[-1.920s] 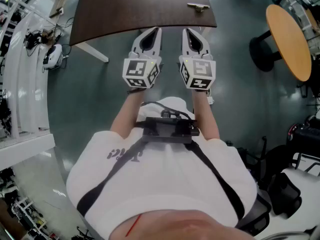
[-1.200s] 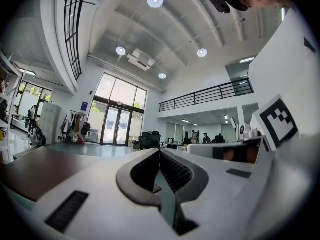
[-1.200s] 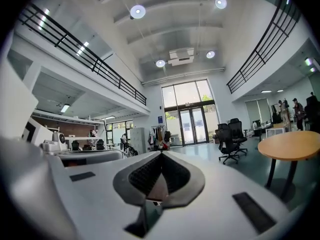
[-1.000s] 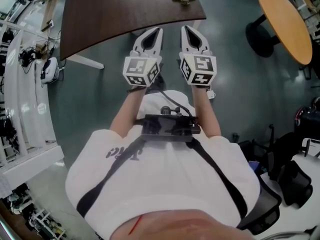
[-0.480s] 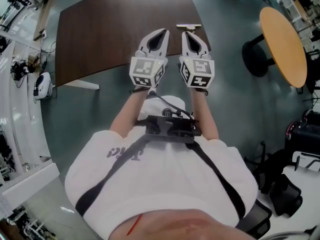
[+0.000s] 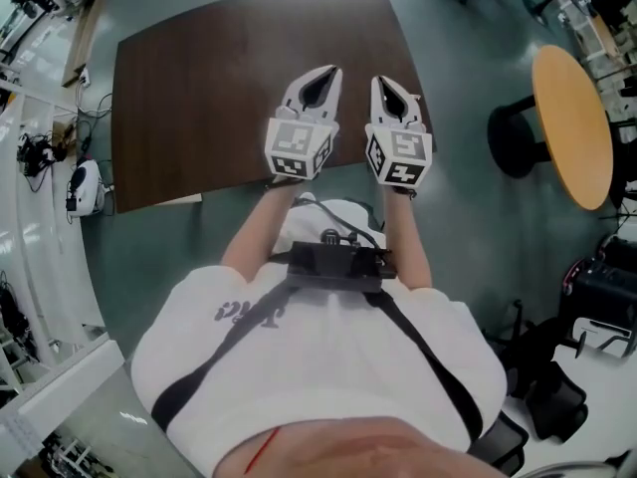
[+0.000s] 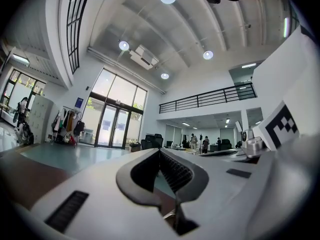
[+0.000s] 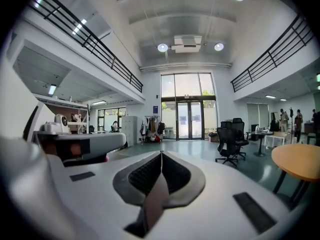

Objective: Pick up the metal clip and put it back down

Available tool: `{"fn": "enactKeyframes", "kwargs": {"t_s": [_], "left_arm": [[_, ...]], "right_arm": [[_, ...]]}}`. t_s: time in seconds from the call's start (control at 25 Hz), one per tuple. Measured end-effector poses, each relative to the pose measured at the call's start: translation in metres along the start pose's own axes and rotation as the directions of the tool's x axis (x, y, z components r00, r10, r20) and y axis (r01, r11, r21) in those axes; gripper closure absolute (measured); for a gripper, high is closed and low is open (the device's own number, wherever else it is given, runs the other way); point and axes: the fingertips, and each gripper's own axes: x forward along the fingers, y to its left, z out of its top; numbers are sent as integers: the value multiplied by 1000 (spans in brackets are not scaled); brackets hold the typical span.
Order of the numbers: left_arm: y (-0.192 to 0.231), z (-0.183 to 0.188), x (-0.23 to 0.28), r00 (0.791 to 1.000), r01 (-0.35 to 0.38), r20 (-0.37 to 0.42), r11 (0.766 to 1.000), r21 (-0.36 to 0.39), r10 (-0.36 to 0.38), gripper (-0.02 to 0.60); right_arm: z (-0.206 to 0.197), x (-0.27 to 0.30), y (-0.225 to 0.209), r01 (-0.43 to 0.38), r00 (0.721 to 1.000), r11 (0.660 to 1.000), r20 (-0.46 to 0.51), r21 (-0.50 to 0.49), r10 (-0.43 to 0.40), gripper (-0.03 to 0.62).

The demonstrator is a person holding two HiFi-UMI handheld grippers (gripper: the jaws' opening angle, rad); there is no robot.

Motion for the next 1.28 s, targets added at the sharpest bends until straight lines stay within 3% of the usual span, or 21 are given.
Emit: {"fn": "enactKeyframes", "kwargs": {"t_s": [0.28, 0.52, 0.68, 0.84, 1.12, 1.28], "left_arm": [[-11, -57, 62, 988, 96, -121, 994, -47, -101, 568], [-24, -126, 110, 953, 163, -243, 982, -98, -182, 568], [-35, -173, 138, 926, 185, -308, 973, -138, -220, 568], [-42, -215, 160, 892, 222, -363, 961, -164, -268, 568], [-54, -292, 175, 816, 217, -482, 942, -255, -319, 568], [-50, -320, 194, 802, 221, -506, 944, -244, -318, 568]], "right_arm": [[-63, 23, -58, 71, 988, 995, -144, 72, -60, 586], [-130, 40, -110, 123, 957, 986, -278, 112, -88, 586], [-182, 45, -147, 184, 916, 973, -384, 143, -116, 586], [-223, 55, -173, 233, 863, 966, -482, 109, -154, 586], [-295, 49, -201, 253, 759, 964, -635, 83, -144, 585], [-322, 68, -217, 237, 742, 968, -660, 89, -121, 491]]}}
